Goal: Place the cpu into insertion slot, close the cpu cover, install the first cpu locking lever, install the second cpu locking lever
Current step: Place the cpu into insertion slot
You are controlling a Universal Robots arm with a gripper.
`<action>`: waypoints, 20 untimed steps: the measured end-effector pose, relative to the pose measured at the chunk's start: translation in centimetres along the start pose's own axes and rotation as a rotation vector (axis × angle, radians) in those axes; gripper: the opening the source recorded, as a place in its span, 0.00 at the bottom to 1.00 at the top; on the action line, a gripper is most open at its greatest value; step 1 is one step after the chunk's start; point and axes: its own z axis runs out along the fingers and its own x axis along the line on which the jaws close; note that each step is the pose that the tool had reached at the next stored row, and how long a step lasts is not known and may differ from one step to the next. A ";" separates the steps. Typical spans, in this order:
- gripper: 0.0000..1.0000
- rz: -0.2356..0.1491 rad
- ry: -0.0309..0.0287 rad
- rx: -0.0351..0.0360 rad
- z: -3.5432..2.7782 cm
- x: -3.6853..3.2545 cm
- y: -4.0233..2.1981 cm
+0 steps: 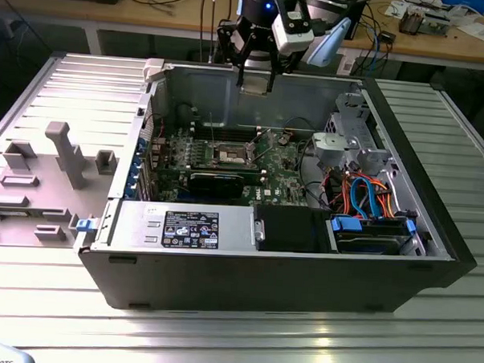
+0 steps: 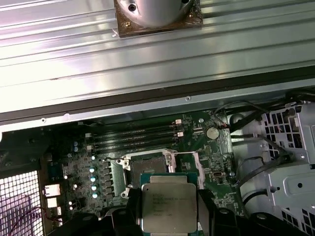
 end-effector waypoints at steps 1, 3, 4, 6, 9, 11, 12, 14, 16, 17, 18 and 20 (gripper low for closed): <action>0.54 0.001 -0.0001 0.0000 0.00 0.00 0.00; 0.54 0.001 -0.0001 0.0001 -0.01 0.00 0.00; 0.54 0.001 -0.0001 0.0001 -0.01 0.00 0.00; 0.54 0.011 -0.0010 -0.0001 0.00 0.00 0.00; 0.54 0.070 -0.0063 -0.0011 0.03 0.00 -0.01; 0.54 0.098 -0.0088 -0.0016 0.05 0.00 -0.01; 0.54 0.111 -0.0100 -0.0019 0.06 0.00 -0.01; 0.54 0.161 -0.0144 -0.0030 0.14 0.00 -0.01; 0.54 0.194 -0.0174 -0.0036 0.20 0.00 -0.02; 0.54 0.209 -0.0187 -0.0039 0.23 0.00 -0.02; 0.54 0.236 -0.0211 -0.0044 0.28 0.00 -0.03; 0.54 0.285 -0.0254 -0.0052 0.35 0.00 -0.04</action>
